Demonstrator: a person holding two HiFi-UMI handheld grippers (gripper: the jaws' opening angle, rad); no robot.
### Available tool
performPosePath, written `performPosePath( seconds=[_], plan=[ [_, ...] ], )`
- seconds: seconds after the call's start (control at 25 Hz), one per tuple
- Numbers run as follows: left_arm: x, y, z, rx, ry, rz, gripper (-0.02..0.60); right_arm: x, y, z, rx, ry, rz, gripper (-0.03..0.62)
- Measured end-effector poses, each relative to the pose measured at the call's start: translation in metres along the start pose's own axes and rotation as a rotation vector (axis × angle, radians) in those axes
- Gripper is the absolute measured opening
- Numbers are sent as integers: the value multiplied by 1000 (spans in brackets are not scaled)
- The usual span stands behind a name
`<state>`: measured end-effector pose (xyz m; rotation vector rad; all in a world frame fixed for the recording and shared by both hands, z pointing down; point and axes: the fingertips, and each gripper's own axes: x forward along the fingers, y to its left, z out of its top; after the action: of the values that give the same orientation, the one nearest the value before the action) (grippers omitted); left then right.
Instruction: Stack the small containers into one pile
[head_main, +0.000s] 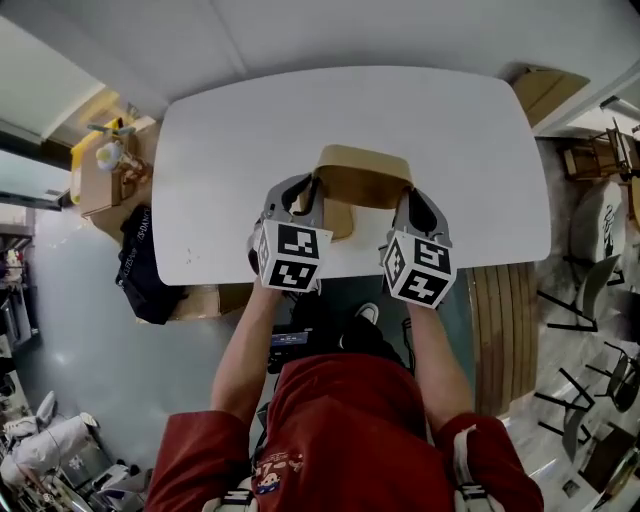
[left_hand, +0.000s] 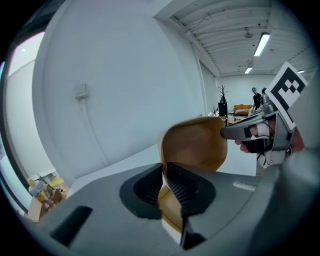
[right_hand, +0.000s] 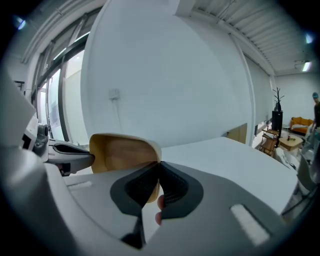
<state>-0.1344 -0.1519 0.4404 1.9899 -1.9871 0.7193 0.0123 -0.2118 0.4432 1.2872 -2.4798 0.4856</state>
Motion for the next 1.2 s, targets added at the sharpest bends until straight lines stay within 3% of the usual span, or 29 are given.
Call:
performPosePath(
  seconds=[0.44, 0.96, 1.2],
  plan=[
    [-48, -7, -7, -147, -43, 180, 34, -10, 21, 27, -195, -32, 210, 12],
    [-65, 17, -43, -300, -35, 217, 35, 16, 75, 30, -415, 38, 334, 12],
    [-62, 19, -39, -368, -47, 240, 35, 26, 83, 45, -523, 54, 413, 12]
  ],
)
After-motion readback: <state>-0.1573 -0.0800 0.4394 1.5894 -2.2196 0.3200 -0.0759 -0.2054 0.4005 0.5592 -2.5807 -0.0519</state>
